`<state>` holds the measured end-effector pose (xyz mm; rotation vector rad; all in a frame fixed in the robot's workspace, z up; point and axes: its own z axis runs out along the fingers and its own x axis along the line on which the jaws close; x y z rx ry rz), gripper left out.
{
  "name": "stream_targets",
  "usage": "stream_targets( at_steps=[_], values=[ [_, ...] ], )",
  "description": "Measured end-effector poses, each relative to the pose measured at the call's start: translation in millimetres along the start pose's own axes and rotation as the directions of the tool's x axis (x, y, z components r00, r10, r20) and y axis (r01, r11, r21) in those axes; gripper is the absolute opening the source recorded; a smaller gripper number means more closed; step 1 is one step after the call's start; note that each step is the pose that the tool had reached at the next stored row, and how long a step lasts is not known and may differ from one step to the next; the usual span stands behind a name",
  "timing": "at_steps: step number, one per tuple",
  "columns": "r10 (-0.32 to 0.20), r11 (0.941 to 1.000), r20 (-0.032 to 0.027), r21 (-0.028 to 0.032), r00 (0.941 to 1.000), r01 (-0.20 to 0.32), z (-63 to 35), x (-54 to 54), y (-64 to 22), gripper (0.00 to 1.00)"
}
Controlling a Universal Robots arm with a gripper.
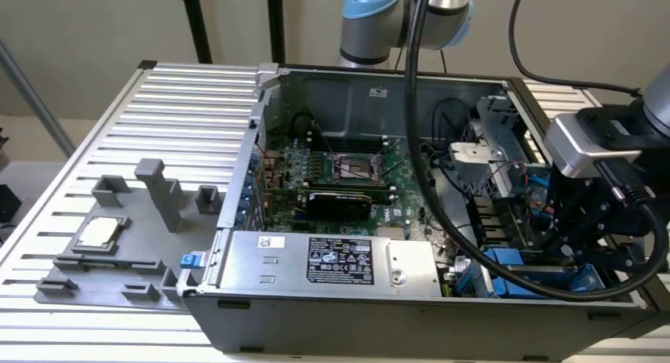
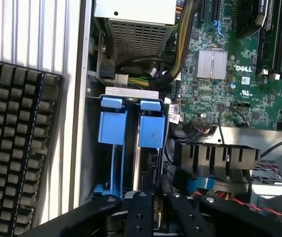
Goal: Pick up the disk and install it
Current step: 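Insert the first disk wire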
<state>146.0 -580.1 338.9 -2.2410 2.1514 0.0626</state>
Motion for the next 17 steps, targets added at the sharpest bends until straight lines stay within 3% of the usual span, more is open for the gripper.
stream_targets(
  at_steps=[12, 17],
  values=[
    [0.064, 0.9980, -0.0022, 0.0034, 0.9980, -0.064, 0.0, -0.7, 1.3, 0.00],
    [0.074, 0.9972, -0.0078, 0.0043, 0.9972, -0.074, 0.2, -2.6, 1.3, 0.00]
  ],
)
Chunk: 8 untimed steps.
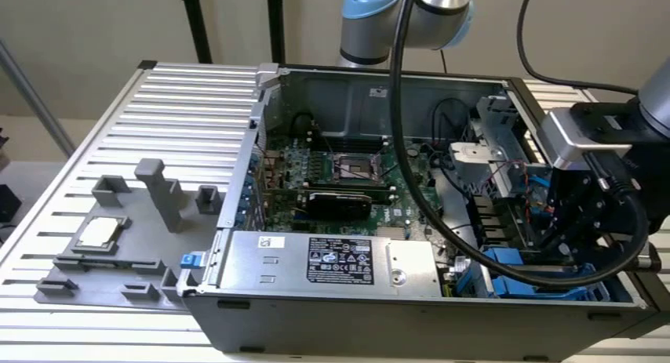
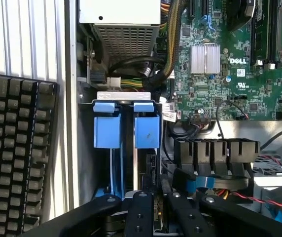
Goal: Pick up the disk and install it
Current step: 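Insert the first disk wire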
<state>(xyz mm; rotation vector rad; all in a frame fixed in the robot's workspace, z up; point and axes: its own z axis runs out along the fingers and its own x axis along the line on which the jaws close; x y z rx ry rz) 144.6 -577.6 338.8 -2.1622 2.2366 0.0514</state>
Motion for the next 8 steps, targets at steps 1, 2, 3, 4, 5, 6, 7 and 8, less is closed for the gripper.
stream_targets(
  at_steps=[1, 2, 3, 4, 5, 6, 7, 8],
  values=[
    [0.002, 1.0000, -0.0021, 0.0003, 1.0000, -0.002, 0.1, -0.5, 0.0, 0.00],
    [0.003, 1.0000, -0.0043, 0.0005, 1.0000, -0.003, 0.2, -1.0, 0.0, 0.00],
    [0.005, 1.0000, -0.0069, 0.0008, 1.0000, -0.005, 0.3, -1.4, 0.0, 0.00],
    [0.005, 1.0000, -0.0096, 0.0011, 0.9999, -0.005, 0.5, -1.8, 0.0, 0.00],
    [0.006, 1.0000, -0.0126, 0.0015, 0.9999, -0.006, 0.7, -2.3, 0.1, 0.00],
    [0.006, 1.0000, -0.0160, 0.0018, 0.9999, -0.006, 0.7, -2.8, 0.1, 0.00],
    [0.007, 1.0000, -0.0189, 0.0022, 0.9998, -0.007, 0.8, -3.3, 0.1, 0.00],
    [0.007, 1.0000, -0.0219, 0.0025, 0.9997, -0.007, 0.9, -3.9, 0.1, 0.00]
  ],
)
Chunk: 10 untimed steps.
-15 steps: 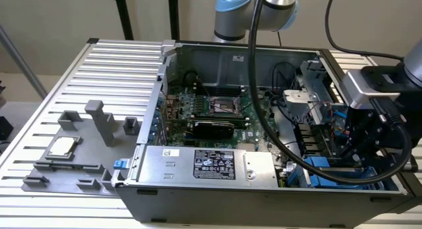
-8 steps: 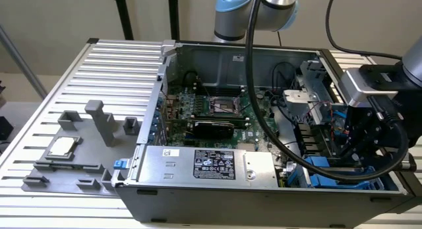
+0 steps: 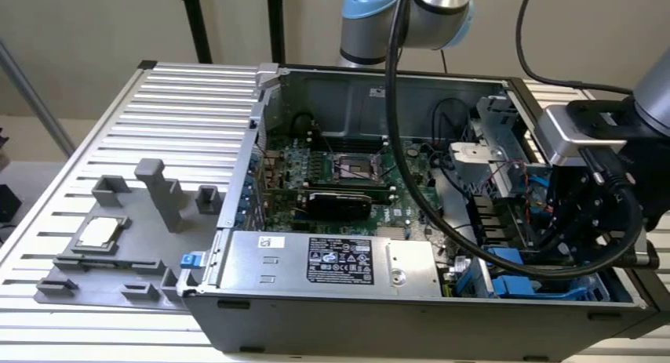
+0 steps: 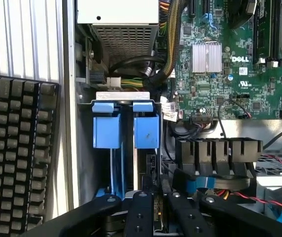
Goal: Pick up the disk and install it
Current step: 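Insert the first disk wire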
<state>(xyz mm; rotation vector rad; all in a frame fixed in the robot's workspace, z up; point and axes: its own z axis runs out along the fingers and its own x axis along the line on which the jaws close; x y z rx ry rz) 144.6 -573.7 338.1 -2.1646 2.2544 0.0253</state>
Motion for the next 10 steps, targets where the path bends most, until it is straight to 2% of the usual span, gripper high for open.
stream_targets(
  at_steps=[4, 10],
  values=[
    [0.000, 1.0000, -0.0079, 0.0010, 1.0000, 0.000, 0.4, -2.0, 0.1, 0.00],
    [0.000, 1.0000, -0.0124, 0.0022, 0.9999, 0.000, 2.0, -3.0, 0.1, 0.00]
  ],
)
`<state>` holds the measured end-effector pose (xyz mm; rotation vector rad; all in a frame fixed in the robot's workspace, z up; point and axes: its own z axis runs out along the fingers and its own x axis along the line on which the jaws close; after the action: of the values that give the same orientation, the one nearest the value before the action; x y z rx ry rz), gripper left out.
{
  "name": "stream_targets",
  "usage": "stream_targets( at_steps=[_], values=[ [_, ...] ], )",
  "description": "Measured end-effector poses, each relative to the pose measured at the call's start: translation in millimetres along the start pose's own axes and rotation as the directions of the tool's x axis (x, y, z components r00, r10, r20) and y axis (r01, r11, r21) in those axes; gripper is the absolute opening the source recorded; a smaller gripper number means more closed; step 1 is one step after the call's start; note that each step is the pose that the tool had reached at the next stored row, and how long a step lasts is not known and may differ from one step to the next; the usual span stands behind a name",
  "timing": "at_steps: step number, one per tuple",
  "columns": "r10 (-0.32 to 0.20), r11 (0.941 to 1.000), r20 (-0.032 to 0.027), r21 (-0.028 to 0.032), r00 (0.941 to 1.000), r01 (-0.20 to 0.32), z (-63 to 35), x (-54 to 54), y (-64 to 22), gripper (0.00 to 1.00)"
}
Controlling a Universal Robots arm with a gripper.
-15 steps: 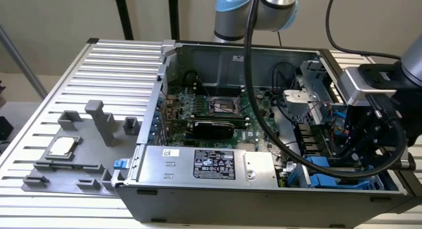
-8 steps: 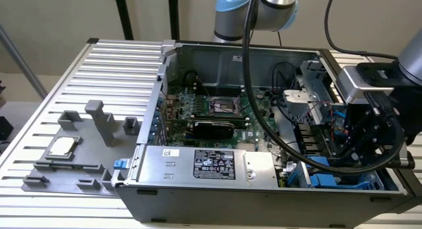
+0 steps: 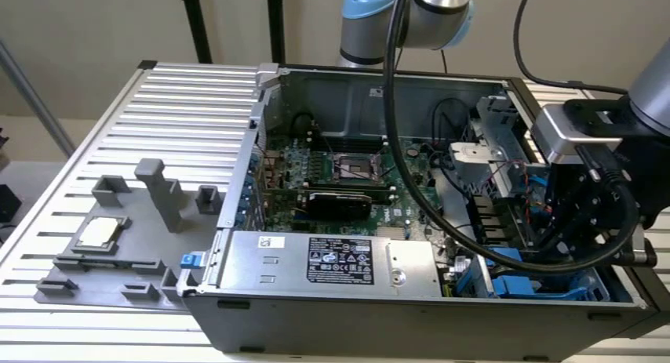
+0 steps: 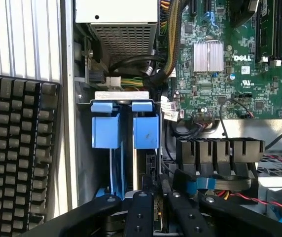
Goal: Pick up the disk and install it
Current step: 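Insert the first disk wire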
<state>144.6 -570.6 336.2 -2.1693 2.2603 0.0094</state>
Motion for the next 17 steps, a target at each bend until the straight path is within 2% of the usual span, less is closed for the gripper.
stream_targets(
  at_steps=[12, 15, 16, 17],
  values=[
    [0.000, 1.0000, -0.0046, 0.0006, 1.0000, 0.000, 3.3, -0.2, -0.3, 0.00],
    [0.000, 1.0000, -0.0030, 0.0004, 1.0000, 0.000, 4.0, -0.3, -0.2, 0.00],
    [0.000, 1.0000, -0.0027, 0.0004, 1.0000, 0.000, 4.3, -0.2, -0.3, 1.00],
    [0.000, 1.0000, -0.0037, 0.0005, 1.0000, 0.000, 3.6, -0.2, -0.3, 1.00]
  ],
)
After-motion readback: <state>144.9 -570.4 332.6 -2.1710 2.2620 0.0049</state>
